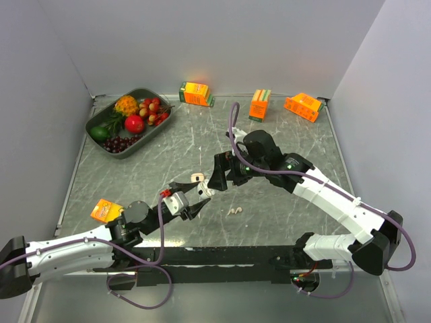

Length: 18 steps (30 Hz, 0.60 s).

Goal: Insert the wireless bluetooth earbuds into the charging case
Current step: Open the charging case.

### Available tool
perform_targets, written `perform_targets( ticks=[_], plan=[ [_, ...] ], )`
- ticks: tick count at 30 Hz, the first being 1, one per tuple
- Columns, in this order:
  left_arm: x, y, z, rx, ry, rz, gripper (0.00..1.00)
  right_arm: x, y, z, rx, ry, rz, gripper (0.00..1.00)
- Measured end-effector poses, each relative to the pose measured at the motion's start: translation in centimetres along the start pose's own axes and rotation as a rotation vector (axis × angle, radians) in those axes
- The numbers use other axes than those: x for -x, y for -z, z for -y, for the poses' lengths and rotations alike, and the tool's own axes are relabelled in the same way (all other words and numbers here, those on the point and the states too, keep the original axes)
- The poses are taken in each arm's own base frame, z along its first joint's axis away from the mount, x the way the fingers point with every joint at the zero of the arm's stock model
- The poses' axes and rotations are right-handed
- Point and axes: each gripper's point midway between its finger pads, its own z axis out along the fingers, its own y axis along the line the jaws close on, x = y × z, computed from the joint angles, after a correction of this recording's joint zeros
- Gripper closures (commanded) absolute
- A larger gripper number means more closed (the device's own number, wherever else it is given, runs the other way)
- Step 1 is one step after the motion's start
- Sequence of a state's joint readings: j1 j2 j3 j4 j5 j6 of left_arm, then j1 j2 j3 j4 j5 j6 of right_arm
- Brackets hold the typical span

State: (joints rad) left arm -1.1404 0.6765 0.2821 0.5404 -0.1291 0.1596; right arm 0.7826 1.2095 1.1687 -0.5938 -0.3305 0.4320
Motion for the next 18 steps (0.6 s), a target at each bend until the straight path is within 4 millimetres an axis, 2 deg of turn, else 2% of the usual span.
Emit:
perform_targets(
  ticks=[8, 13, 16, 18],
  plan=[
    [0.6, 0.2, -0.1, 0.003, 0.003, 0.021, 0.99, 0.2, 0.2, 0.8, -0.028, -0.009, 0.009, 0.01],
    [0.6, 0.2, -0.1, 0.004, 0.003, 0.020, 0.99, 0.8, 1.1, -0.3, 0.013, -0.002, 0.044, 0.01],
    [0.6, 0.1, -0.1, 0.004, 0.003, 0.020, 0.99, 1.5, 1.6, -1.4, 0.061, -0.005, 0.075, 0.06],
    [0.6, 0.0, -0.1, 0.004, 0.003, 0.022, 0.99, 1.8, 1.6, -2.0, 0.096, -0.015, 0.087, 0.14]
  ],
)
